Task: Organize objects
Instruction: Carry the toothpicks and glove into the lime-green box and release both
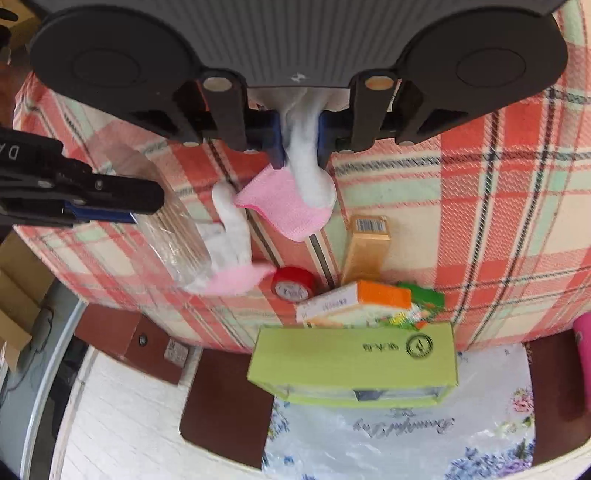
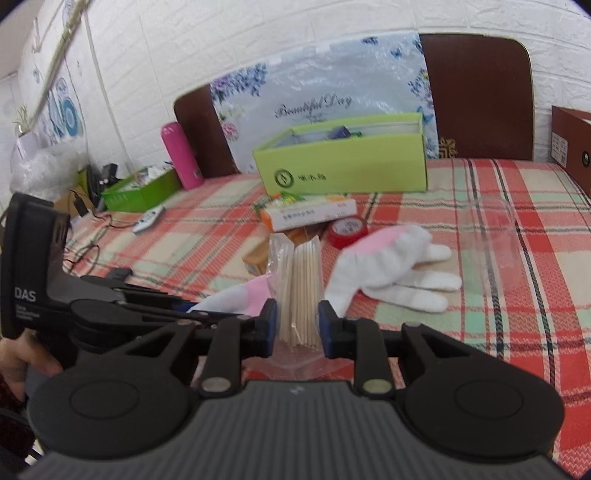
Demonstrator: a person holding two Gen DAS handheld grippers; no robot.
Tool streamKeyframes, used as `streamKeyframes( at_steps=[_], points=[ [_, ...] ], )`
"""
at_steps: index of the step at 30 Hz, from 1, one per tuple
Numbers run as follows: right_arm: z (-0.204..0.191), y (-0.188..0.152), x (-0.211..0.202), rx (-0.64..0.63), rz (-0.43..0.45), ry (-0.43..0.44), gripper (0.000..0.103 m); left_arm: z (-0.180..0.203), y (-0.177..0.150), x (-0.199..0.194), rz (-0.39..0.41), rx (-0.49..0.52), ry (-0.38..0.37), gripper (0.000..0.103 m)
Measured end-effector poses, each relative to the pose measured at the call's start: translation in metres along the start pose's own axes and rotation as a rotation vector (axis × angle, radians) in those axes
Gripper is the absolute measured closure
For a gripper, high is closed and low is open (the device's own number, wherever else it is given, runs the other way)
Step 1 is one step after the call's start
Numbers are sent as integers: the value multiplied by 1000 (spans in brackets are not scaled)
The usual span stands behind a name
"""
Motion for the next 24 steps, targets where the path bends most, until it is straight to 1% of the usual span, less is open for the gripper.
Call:
streamKeyframes(
  at_steps=[3, 6, 9, 12, 15, 20, 24],
  points=[
    [2, 15, -6, -15, 36, -9, 80, 4, 23, -21, 61, -25, -41, 86],
    [10, 34, -11, -20, 78, -34, 80, 7, 54, -36, 133, -39, -57, 86],
    [18, 52, -10, -28, 116, -67, 80, 11, 85, -42, 172, -71, -88, 86],
    [30, 68, -6, -47, 143, -99, 80, 18, 115, -43, 217, -55, -98, 86],
    [44, 85, 3, -75, 159, -144, 80, 27, 145, -35, 246, -47, -104, 86],
    [73, 116, 33, -102, 180, -222, 80, 33, 199, -8, 285, -115, -138, 86],
    [104, 134, 67, -97, 184, -279, 80, 42, 235, 21, 320, -81, -128, 86]
  ],
)
Point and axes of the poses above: each gripper's, at about its wrist camera, not at the fingertips, and x roughly the way its jaws point, z to its right, y to its top, the point moved 10 cm from there along x, roughly the way its jaws point, and after that the axes turned 15 degrees about -x, right-handed, at the moved point
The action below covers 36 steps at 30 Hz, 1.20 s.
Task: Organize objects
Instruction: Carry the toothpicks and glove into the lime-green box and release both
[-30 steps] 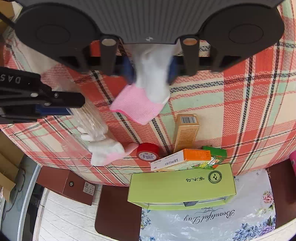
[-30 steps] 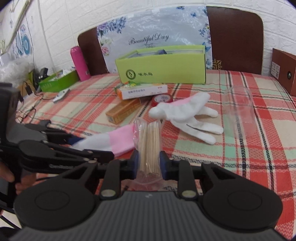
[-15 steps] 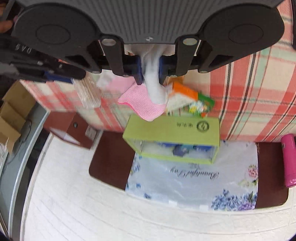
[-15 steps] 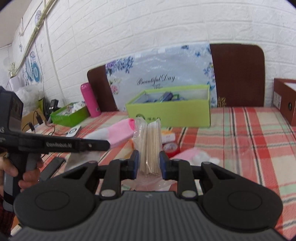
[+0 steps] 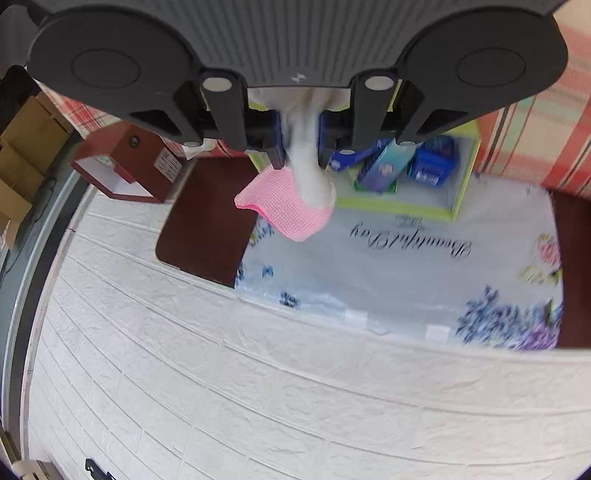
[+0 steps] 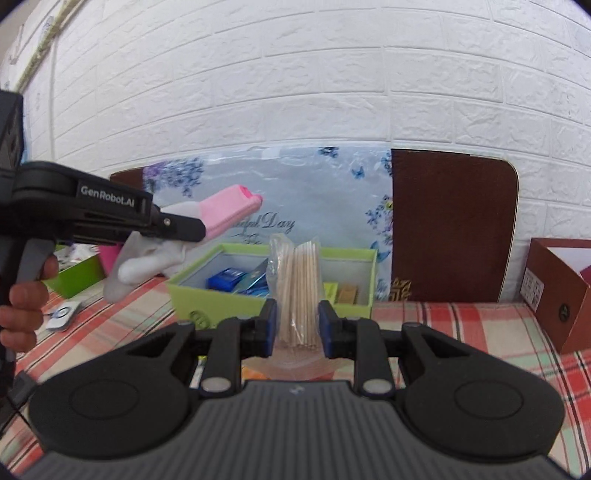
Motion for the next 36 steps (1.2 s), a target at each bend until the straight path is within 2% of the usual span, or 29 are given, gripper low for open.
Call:
streamKeyframes(
  at_steps=[3, 7, 13, 14, 15, 16, 17, 18, 19, 21, 25, 32, 36],
  points=[
    [16, 5, 38, -1, 8, -32, 80, 3, 9, 34, -6, 19, 1, 86],
    [32, 4, 83, -26, -10, -67, 80, -5, 14, 80, -53, -11, 14, 86],
    [44, -4, 130, -76, -40, -81, 78, -21, 11, 127, -107, -31, 28, 86],
    [45, -5, 136, -79, -42, -78, 76, -23, 11, 130, -98, -29, 32, 81],
    [44, -7, 142, -86, -45, -64, 64, -26, 10, 133, -78, -32, 42, 74],
    [43, -10, 147, -95, -53, -53, 48, -31, 10, 135, -69, -40, 61, 43],
    [42, -13, 148, -99, -58, -56, 40, -35, 9, 134, -59, -46, 81, 14],
    [40, -15, 148, -105, -52, -61, 32, -40, 11, 131, -23, -51, 102, 10],
    [38, -16, 146, -114, -42, -59, 23, -44, 12, 126, 10, -50, 120, 9],
    [34, -20, 141, -126, -33, -64, 12, -49, 12, 119, 15, -34, 140, 9],
    [29, -15, 125, -141, -18, -83, 0, -48, 11, 99, 19, -30, 157, 9],
    [22, 10, 64, -139, 47, -107, 0, -27, 8, 38, 61, -66, 194, 9],
    [14, 4, 25, -95, 55, -103, 0, -19, -7, 1, 47, -73, 235, 9]
  ],
)
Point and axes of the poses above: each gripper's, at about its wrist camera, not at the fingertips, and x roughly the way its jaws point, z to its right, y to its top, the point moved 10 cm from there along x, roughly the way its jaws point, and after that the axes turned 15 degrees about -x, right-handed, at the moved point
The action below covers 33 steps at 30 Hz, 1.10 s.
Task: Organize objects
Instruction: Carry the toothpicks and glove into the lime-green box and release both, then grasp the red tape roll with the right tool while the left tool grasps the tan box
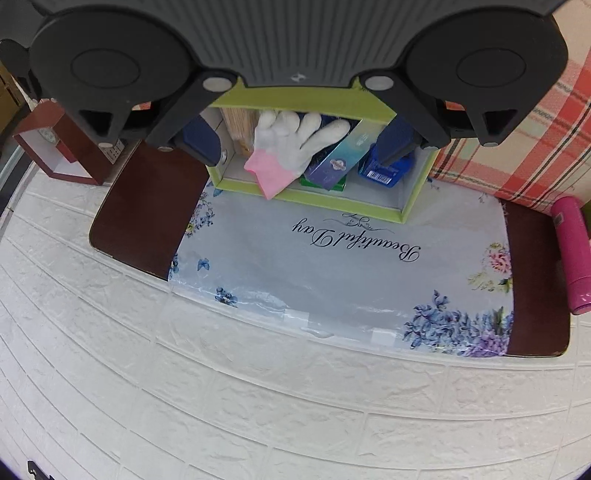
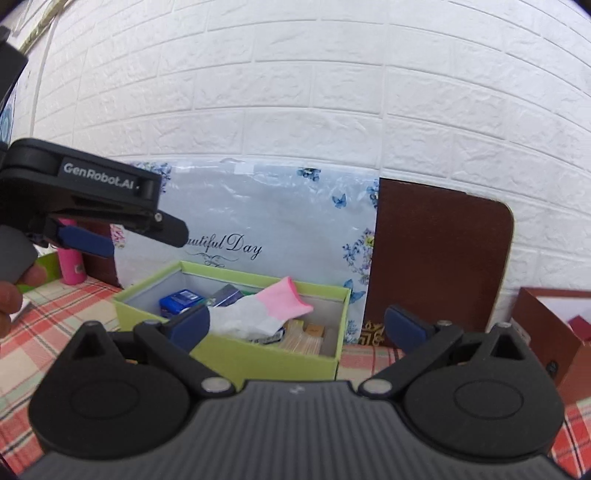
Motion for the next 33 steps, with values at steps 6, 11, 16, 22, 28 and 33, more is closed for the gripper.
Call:
streamKeyframes(
  at_steps=[6, 11, 16, 22, 28, 33],
  points=[
    [-13, -19, -51, 111, 1, 43, 0, -6, -36, -43, 6, 42, 20, 9],
    [-23, -42, -79, 165, -26, 42, 0, -16, -69, -57, -33, 51, 50, 9],
    [-36, -69, -94, 161, -75, 34, 0, -38, -103, -59, -82, 43, 118, 9],
    [-49, -104, -104, 150, -165, 31, 0, -66, -127, -58, -147, 35, 198, 9],
    [-62, -130, -107, 153, -252, 58, 0, -84, -143, -62, -216, 18, 211, 9],
    [-68, -135, -106, 157, -283, 84, 0, -93, -150, -59, -236, 38, 182, 9]
  ],
)
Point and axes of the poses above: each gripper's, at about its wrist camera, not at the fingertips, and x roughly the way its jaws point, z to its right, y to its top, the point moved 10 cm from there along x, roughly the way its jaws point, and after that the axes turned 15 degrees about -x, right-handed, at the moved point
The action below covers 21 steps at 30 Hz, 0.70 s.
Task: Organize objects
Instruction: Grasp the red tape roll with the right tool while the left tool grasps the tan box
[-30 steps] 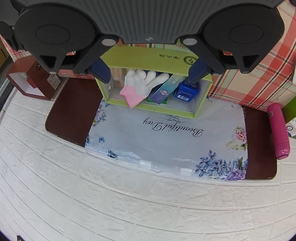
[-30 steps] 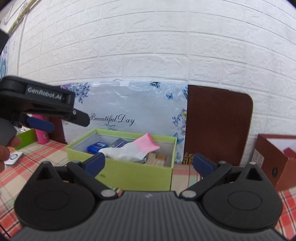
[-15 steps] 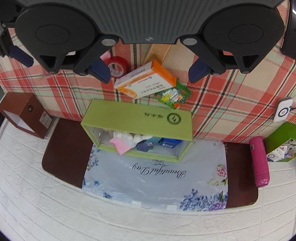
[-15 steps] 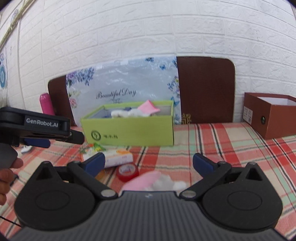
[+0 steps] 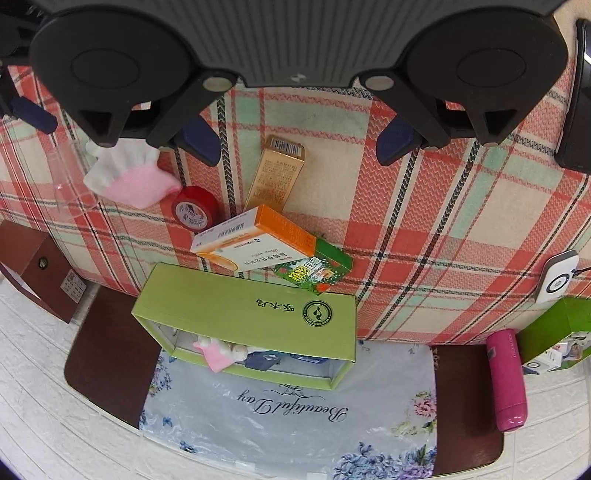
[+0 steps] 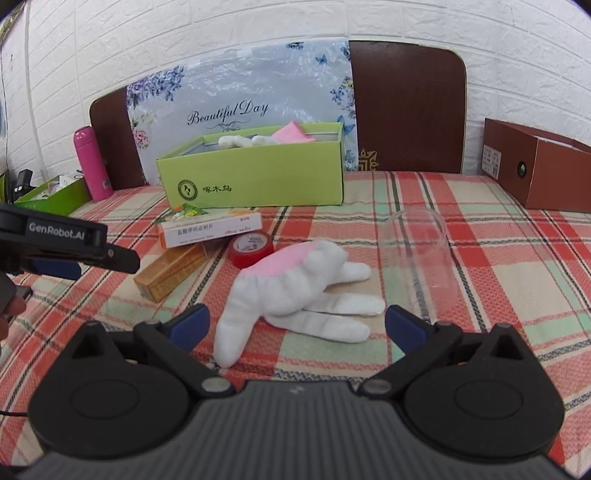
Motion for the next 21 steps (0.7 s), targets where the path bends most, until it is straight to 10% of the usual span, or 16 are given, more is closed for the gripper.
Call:
streamKeyframes(
  at_steps=[12, 15, 16, 21],
  points=[
    [-12, 3, 12, 9, -7, 51, 0, 19, 5, 44, -5, 97, -57, 16],
    [-5, 9, 11, 2, 12, 28, 0, 19, 5, 59, -40, 98, -69, 43],
    [-4, 12, 12, -8, 15, 23, 1, 17, 2, 64, -66, 95, -70, 67],
    [-12, 40, 38, -141, 50, 47, 13, 8, -5, 48, -71, 117, -55, 70]
  ],
)
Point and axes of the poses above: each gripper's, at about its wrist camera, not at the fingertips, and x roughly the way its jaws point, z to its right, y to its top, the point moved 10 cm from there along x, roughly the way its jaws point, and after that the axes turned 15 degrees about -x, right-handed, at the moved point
